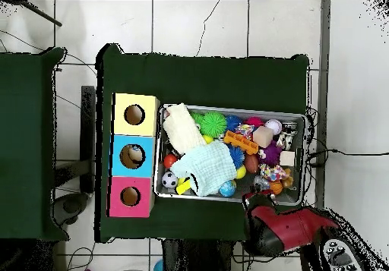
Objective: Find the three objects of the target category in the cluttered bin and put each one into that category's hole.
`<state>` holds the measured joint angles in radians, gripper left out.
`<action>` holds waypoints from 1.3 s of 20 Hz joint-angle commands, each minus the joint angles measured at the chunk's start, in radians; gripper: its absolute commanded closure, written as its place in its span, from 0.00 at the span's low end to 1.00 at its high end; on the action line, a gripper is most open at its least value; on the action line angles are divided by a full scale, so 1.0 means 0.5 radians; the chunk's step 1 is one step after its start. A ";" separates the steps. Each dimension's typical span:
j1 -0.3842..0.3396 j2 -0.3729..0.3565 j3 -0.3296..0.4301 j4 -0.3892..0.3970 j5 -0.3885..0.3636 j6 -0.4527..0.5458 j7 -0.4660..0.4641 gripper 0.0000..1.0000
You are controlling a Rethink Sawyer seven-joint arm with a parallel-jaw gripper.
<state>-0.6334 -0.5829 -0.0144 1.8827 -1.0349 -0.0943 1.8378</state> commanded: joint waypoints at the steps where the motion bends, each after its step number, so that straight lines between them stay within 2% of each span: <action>1: -0.134 -0.305 0.456 0.335 0.128 0.410 -0.079 1.00; 12: -0.277 -0.580 0.703 0.526 0.340 0.684 -0.199 1.00; 20: -0.464 -0.895 1.018 0.721 0.673 0.956 -0.393 1.00; 26: -0.533 -1.049 1.198 0.803 0.860 1.079 -0.423 1.00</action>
<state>-0.8663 -1.0016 0.3933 2.2119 -0.7094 0.2960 1.8376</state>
